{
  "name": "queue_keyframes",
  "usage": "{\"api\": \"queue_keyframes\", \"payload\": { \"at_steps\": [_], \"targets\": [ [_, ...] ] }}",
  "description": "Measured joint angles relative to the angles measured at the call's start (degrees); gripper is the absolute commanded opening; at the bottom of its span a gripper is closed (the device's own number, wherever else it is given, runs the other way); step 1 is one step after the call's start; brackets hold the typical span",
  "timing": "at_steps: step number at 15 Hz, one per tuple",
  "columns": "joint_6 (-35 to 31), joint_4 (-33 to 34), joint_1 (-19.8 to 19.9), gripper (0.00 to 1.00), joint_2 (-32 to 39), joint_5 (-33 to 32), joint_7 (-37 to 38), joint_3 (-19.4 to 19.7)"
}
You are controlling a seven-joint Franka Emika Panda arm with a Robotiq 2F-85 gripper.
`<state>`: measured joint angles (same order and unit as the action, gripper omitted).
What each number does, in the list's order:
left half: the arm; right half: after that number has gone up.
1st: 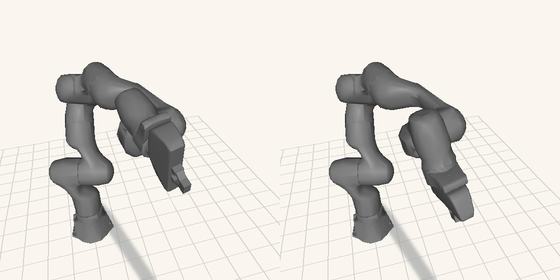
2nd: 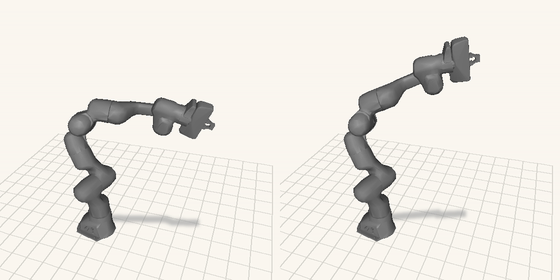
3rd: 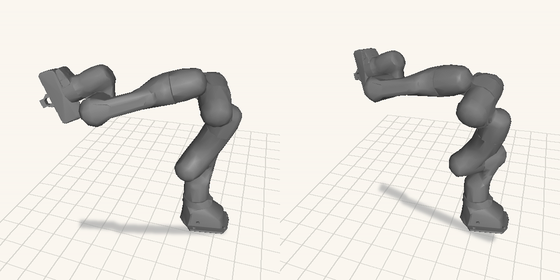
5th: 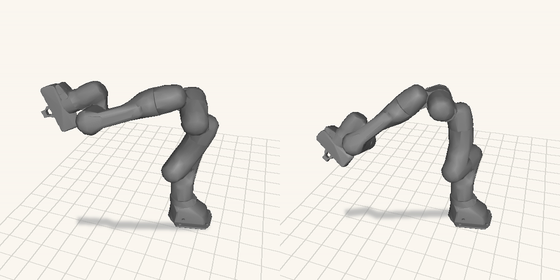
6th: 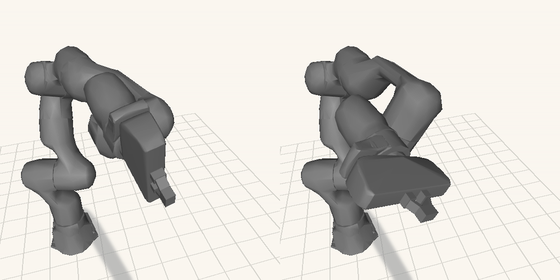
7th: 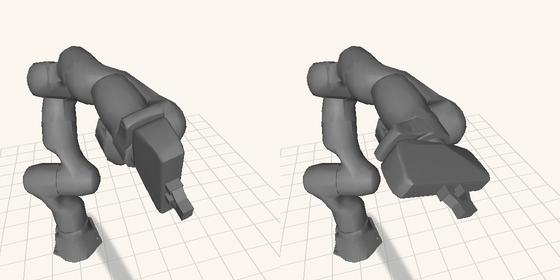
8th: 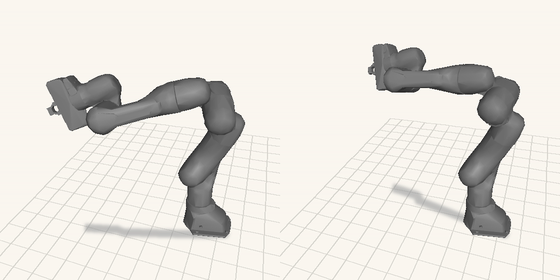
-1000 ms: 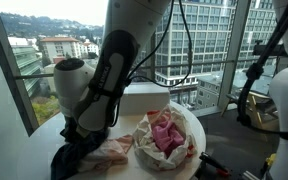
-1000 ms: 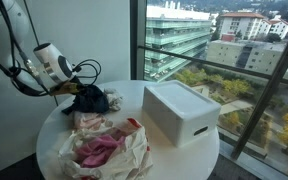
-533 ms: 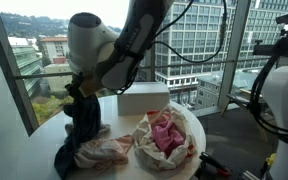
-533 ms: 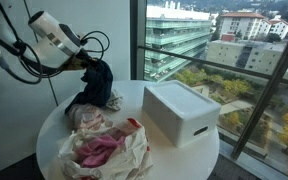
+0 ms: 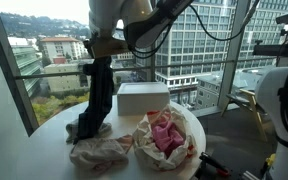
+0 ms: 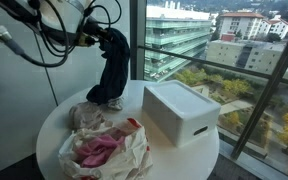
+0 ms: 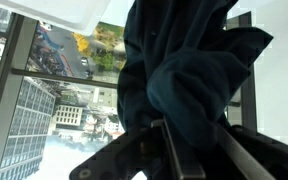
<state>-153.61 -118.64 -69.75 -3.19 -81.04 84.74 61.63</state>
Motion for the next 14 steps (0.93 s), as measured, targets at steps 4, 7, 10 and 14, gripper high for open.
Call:
{"api": "queue_keyframes", "payload": {
  "at_steps": [4,7,10,14],
  "targets": [
    [19.05,-2.16,4.61,0.11,-10.79,-13.9,12.54,-11.6],
    [32.96,-7.13,11.4,0.11,-18.36,-15.34,15.3,-24.66],
    [44.08,-13.42,17.96,0.11,-26.28,-11.14,15.26,-37.83],
    [53.0,-20.15,27.95,0.11,-36.18,-0.64,15.12,-55.71]
  ]
}}
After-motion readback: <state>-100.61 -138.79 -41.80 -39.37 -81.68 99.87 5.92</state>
